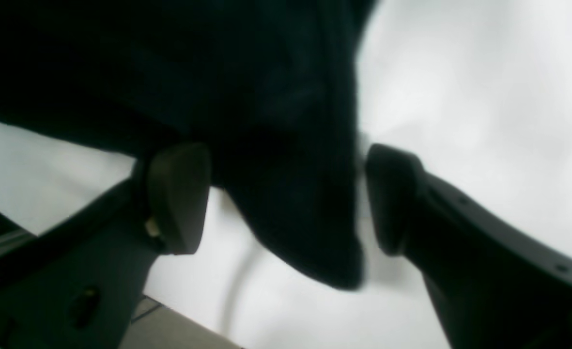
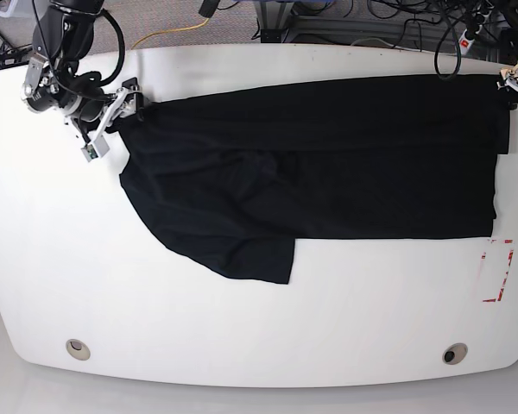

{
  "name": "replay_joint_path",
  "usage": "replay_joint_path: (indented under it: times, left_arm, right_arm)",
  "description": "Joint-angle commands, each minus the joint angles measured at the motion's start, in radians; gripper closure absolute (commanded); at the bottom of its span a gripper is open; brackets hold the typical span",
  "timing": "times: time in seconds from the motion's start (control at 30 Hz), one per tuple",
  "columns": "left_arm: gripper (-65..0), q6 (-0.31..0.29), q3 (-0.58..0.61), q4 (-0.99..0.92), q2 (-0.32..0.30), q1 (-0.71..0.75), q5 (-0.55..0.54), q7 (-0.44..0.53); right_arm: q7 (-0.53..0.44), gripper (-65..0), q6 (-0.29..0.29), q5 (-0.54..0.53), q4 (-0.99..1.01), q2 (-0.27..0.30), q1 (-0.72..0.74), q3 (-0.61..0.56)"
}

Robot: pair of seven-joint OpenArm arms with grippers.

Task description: Fold the T-shirt properly

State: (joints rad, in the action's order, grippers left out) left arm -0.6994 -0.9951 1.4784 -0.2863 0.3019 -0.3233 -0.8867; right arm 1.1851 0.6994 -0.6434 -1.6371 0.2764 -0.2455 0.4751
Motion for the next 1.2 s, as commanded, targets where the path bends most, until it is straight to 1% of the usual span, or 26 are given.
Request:
replay_joint_path:
  times: [0.0,0.07,0.2,0.3,0.5,0.53,0.6,0.63,0.67,0.7,0.73,0.77,0.9,1.0,1.13,1.17]
  left_arm:
    - [-39.2,0.001,0.006,0.008,-0.021,0.0,-0.015,0.024]
    - [-39.2,0.001,0.035,0.006,-0.021,0.006,-0.015,0.024]
    - [-39.2,0.001,0.074,0.003,-0.021,0.015,-0.015,0.022]
    - [-39.2,0.001,0.092,0.003,-0.021,0.046,-0.018,0.022]
    - [-38.9,0.001,0.149,0.0,-0.021,0.059,-0.013,0.022]
    - [-37.1,0.001,0.163,0.0,-0.021,0.069,-0.013,0.022]
    - [-29.7,0.001,0.187,0.0,-0.021,0.072,-0.013,0.024]
    - [-23.7,0.001,0.201,0.0,-0.021,0.072,-0.013,0.024]
    - [-15.8,0.001,0.218,0.0,-0.023,0.073,-0.013,0.024]
    - [-11.0,0.001,0.229,0.0,-0.024,0.073,-0.012,0.024]
    - [-6.7,0.001,0.241,0.003,-0.035,0.073,-0.012,0.024]
    - [-4.4,0.001,0.253,0.003,-0.043,0.073,-0.012,0.024]
    - [-4.7,0.001,0.273,0.009,-0.049,0.076,-0.012,0.024]
    - [-4.7,0.001,0.275,0.009,-0.054,0.076,-0.012,0.024]
    - [-4.7,0.001,0.275,0.008,-0.078,0.078,-0.012,0.024]
    - [-4.7,0.001,0.272,0.008,-0.078,0.082,-0.012,0.024]
  right_arm:
    - [0.011,-44.4,-0.001,0.001,-0.01,0.007,-0.002,0.003]
    - [0.011,-37.9,-0.001,0.001,-0.01,0.005,-0.002,0.001]
    - [0.011,-27.9,-0.001,-0.002,-0.01,0.005,-0.002,0.001]
    - [0.011,-27.0,-0.001,0.0,-0.01,0.005,-0.002,0.001]
    - [0.011,-25.7,-0.001,0.0,-0.01,0.007,-0.002,0.001]
    - [0.011,-22.8,-0.001,0.0,-0.01,0.007,-0.002,0.001]
    - [0.011,-15.4,-0.001,0.0,-0.01,0.007,-0.002,0.001]
    - [0.011,-9.2,-0.001,0.0,-0.01,0.007,-0.002,0.001]
    - [0.011,-1.7,-0.001,0.001,-0.012,0.007,-0.002,0.003]
    - [0.011,0.0,-0.001,0.001,-0.012,0.01,-0.002,0.003]
    - [0.011,0.0,-0.001,0.001,-0.013,0.011,-0.002,0.003]
    - [0.011,0.0,-0.001,0.001,-0.015,0.013,-0.004,0.003]
    - [0.014,0.0,-0.001,-0.003,-0.016,0.019,-0.028,0.014]
    - [0.014,0.0,-0.001,-0.01,-0.016,0.05,-0.056,0.037]
    - [0.014,0.0,-0.001,-0.01,-0.016,0.067,-0.104,0.044]
    - [0.014,0.0,-0.001,-0.01,-0.019,0.08,-0.116,0.044]
